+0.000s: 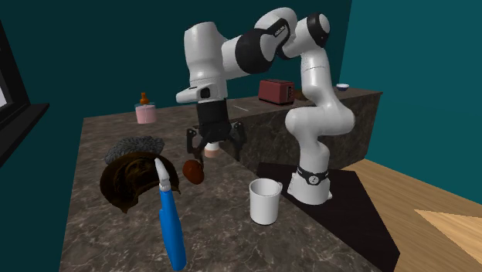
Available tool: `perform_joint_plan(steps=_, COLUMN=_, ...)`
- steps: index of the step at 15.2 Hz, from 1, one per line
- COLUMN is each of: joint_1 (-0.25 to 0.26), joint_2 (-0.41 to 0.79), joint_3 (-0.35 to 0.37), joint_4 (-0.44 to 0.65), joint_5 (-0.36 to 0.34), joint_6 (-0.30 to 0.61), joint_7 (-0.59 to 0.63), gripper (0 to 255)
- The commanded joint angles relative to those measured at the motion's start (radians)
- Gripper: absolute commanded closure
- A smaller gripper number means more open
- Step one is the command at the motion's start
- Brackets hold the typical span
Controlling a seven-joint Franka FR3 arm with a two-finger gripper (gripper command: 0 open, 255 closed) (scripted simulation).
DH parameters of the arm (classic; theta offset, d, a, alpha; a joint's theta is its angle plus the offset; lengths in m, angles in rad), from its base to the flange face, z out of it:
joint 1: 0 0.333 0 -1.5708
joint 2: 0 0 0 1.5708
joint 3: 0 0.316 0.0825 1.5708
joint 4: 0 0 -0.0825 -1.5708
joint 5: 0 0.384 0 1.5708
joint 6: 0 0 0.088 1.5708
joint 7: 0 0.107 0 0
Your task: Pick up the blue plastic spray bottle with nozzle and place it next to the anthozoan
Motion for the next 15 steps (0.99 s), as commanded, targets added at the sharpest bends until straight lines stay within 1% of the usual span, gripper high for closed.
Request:
perform_joint_plan(steps=1, joint_1=0.089, joint_2=0.062, joint_3=-0.11, joint_4=0.058, joint_5=0.053, joint_6=0.035, joint_7=-0.111, gripper=0)
perform_joint_plan(steps=3, joint_1=0.207, joint_2=0.125, joint_3=-0.246, joint_4=0.123, joint_5=0.122, joint_6=0.058, joint_7=-0.226, gripper=0)
perform_joint_plan(steps=4, joint_1=0.28, joint_2=0.156, joint_3=-0.328, joint_4=0.158, joint_5=0.162, joint_6=0.065, joint_7=-0.285, gripper=0)
perform_joint_plan(steps=5, joint_1=0.368, joint_2=0.184, joint_3=-0.423, joint_4=0.196, joint_5=0.203, joint_6=0.069, joint_7=-0.344, gripper=0)
perform_joint_plan(steps=6, joint_1=0.473, joint_2=0.203, joint_3=-0.533, joint_4=0.236, joint_5=0.237, joint_6=0.069, joint_7=-0.396, gripper=0)
perform_joint_plan(steps=7, joint_1=0.59, joint_2=0.202, joint_3=-0.649, joint_4=0.277, joint_5=0.254, joint_6=0.067, joint_7=-0.434, gripper=0)
perform_joint_plan(steps=8, joint_1=0.7, joint_2=0.177, joint_3=-0.752, joint_4=0.321, joint_5=0.249, joint_6=0.064, joint_7=-0.456, gripper=0)
perform_joint_plan(steps=9, joint_1=0.789, joint_2=0.131, joint_3=-0.826, joint_4=0.366, joint_5=0.222, joint_6=0.059, joint_7=-0.462, gripper=0)
perform_joint_plan(steps=10, joint_1=0.862, joint_2=0.079, joint_3=-0.881, joint_4=0.413, joint_5=0.191, joint_6=0.052, joint_7=-0.465, gripper=0)
perform_joint_plan(steps=11, joint_1=0.92, joint_2=0.034, joint_3=-0.922, joint_4=0.459, joint_5=0.166, joint_6=0.043, joint_7=-0.471, gripper=0)
perform_joint_plan(steps=15, joint_1=0.949, joint_2=0.014, joint_3=-0.943, joint_4=0.43, joint_5=0.146, joint_6=0.091, joint_7=-0.458, gripper=0)
